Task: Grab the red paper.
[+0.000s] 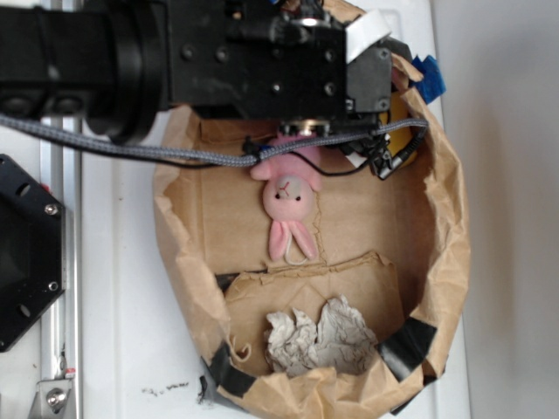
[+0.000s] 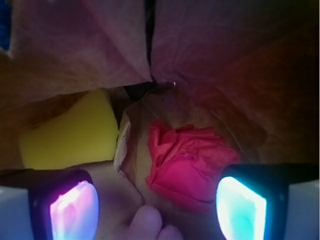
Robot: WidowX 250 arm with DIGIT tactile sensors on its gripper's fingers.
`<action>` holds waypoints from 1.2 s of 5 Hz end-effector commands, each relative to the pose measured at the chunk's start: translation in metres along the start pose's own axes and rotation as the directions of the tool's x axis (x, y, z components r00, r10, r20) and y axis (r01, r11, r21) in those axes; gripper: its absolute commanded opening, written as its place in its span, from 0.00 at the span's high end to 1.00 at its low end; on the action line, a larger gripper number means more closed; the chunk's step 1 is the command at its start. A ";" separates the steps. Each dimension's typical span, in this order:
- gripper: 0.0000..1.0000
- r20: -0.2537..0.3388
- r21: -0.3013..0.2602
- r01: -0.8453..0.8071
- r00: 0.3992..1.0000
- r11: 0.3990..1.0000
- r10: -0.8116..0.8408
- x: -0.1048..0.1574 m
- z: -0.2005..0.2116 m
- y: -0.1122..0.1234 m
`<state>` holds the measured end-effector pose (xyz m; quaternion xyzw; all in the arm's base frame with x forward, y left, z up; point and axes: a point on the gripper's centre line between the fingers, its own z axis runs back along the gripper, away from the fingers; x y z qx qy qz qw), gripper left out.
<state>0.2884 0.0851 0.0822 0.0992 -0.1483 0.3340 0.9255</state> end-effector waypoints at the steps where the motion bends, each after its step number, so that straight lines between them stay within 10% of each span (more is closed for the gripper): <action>1: 0.00 0.045 -0.018 -0.036 0.998 0.999 0.037 0.021 0.014 0.013; 6: 0.00 -0.009 0.001 0.165 0.986 0.986 -0.165 0.019 0.001 0.027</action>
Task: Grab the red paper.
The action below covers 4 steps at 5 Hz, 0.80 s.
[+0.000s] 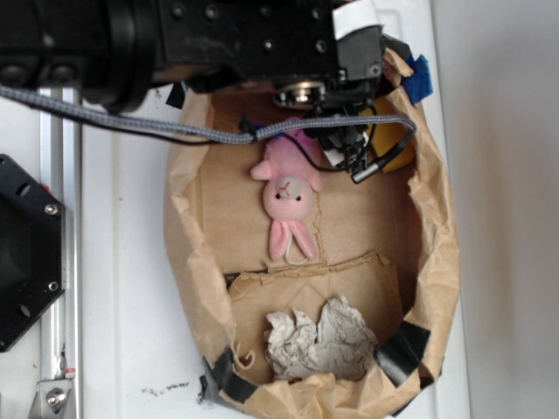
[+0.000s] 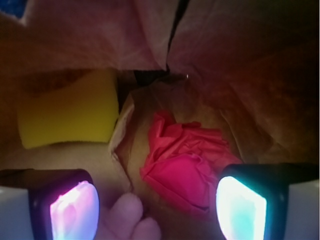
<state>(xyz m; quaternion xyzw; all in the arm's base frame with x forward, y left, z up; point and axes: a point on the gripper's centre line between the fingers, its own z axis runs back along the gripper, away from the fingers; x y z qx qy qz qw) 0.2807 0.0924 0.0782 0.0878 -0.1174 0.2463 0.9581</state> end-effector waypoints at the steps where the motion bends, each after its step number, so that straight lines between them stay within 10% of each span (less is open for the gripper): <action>1: 0.00 0.047 0.062 -0.034 0.998 0.997 0.031 0.018 -0.002 0.019; 4: 0.00 0.105 0.139 -0.052 0.994 0.989 0.038 0.021 -0.028 0.012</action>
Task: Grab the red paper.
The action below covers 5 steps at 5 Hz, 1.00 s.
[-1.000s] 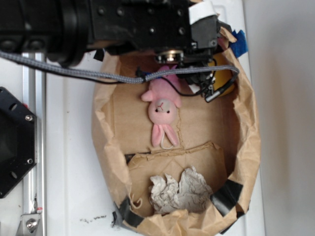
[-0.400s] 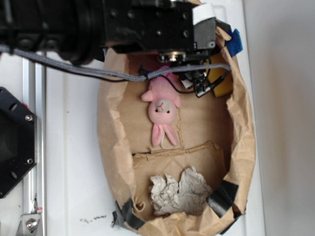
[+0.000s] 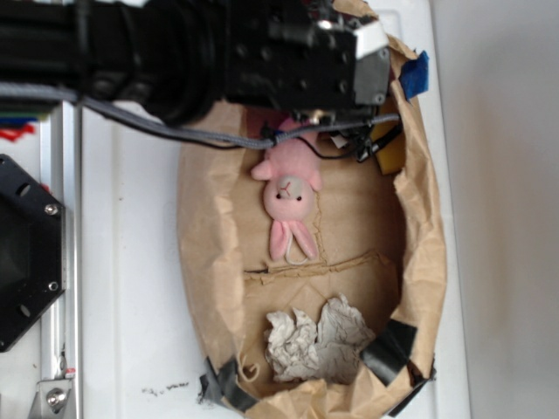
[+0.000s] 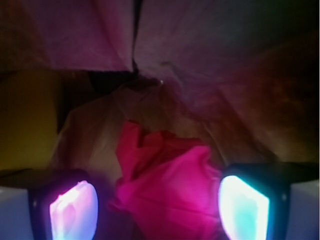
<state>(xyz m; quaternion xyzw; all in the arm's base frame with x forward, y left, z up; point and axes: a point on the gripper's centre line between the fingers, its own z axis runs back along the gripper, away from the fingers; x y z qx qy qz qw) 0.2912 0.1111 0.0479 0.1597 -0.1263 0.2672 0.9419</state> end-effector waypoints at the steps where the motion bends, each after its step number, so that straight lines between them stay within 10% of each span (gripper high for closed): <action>1: 0.00 0.053 -0.005 -0.014 0.999 1.000 0.015 0.013 0.004 0.002; 2: 1.00 0.071 -0.009 -0.044 0.996 0.999 0.044 0.015 0.004 0.002; 5: 1.00 0.090 -0.026 -0.062 0.994 0.998 0.064 0.019 0.006 0.003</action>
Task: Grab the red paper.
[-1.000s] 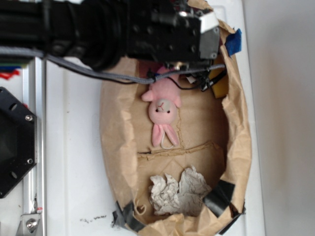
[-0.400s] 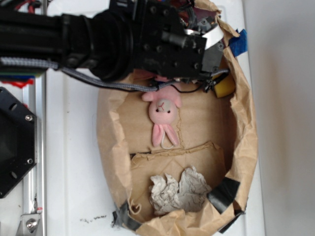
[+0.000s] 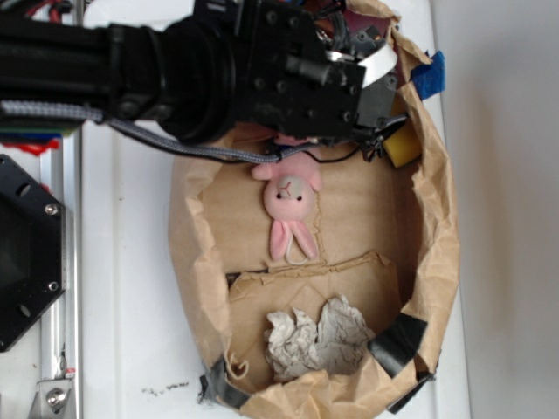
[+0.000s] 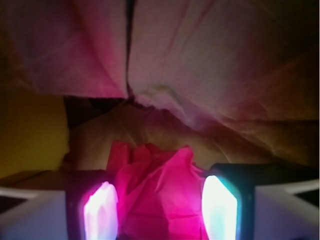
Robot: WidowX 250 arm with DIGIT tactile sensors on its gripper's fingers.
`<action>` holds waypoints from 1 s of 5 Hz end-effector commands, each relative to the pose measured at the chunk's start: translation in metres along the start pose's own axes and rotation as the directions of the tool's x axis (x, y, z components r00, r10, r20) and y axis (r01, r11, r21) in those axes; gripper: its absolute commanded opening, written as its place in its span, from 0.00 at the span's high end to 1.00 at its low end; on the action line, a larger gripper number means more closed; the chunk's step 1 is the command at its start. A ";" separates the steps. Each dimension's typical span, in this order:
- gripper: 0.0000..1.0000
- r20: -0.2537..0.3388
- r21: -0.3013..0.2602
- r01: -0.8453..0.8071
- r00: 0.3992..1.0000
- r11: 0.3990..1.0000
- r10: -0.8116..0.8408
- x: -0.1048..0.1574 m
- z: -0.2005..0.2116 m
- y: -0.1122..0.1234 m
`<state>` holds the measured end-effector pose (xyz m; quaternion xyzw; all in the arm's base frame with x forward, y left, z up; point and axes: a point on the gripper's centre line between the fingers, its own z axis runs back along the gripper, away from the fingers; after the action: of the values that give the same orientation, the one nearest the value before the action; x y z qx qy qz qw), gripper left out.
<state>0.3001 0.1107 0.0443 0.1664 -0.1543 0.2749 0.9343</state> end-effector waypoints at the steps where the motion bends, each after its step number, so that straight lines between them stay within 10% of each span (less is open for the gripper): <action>1: 1.00 0.036 -0.032 -0.038 0.999 0.999 0.039 0.013 0.012 0.008; 5: 1.00 -0.013 -0.350 0.077 0.996 0.934 -0.087 -0.018 0.124 0.006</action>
<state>0.2558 0.0399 0.1290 0.0008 -0.1525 0.2049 0.9668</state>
